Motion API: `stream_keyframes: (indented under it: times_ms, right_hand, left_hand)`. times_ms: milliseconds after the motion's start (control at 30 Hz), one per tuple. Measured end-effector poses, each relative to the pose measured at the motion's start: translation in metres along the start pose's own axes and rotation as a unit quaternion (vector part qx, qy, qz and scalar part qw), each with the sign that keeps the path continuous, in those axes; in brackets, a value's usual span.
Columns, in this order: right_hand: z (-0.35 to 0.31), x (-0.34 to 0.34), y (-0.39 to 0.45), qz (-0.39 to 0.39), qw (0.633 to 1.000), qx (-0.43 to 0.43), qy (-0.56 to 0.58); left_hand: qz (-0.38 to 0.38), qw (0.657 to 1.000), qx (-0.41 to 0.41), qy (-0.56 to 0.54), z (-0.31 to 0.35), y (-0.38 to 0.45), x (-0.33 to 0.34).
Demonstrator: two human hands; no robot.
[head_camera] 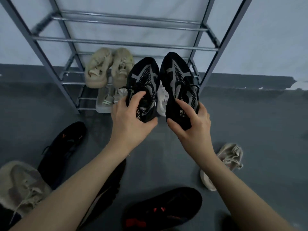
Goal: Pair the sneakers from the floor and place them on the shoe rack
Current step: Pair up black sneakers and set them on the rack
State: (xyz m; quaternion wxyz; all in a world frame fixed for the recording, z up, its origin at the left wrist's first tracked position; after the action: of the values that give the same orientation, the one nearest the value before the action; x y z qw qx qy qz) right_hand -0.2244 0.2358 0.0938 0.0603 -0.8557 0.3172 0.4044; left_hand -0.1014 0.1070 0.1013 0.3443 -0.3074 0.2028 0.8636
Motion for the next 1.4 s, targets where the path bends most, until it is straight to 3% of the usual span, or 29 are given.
stream_keyframes:
  times_ms: [400,600,833,933,1200,1400]
  right_hand:
    - [0.039,0.008,0.156,-0.006,1.000,0.013,0.008]
    - [0.059,0.019,0.207,0.033,0.999,0.023,-0.001]
    - [0.086,0.047,0.190,-0.066,0.996,0.051,-0.019]
    - [0.085,0.047,0.195,-0.079,0.995,0.064,-0.024]
    - [0.082,0.057,0.194,-0.046,0.998,0.040,-0.008]
    - [0.080,0.058,0.206,-0.066,0.995,0.057,-0.048]
  left_hand:
    - [-0.021,0.999,-0.043,0.018,-0.021,0.147,0.035]
    - [-0.056,0.996,-0.055,0.038,-0.032,0.204,0.052]
    - [-0.176,0.978,-0.049,0.097,-0.054,0.203,0.066]
    - [-0.195,0.978,-0.044,0.058,-0.059,0.204,0.064]
    - [-0.090,0.996,0.003,0.016,-0.066,0.196,0.070]
    - [-0.135,0.989,-0.016,0.062,-0.070,0.206,0.072]
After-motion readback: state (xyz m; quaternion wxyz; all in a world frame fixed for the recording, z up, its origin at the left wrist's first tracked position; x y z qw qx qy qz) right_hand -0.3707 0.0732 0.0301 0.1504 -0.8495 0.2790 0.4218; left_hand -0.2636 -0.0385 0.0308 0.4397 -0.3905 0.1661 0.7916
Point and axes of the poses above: each hand's wrist, its own y-axis towards the middle knuckle, its own x-axis out of the palm, z = x × y, the point moved 3 cm from there along y, towards the middle knuckle, and after that the axes turned 14 degrees about -z, right-handed, at the moved point
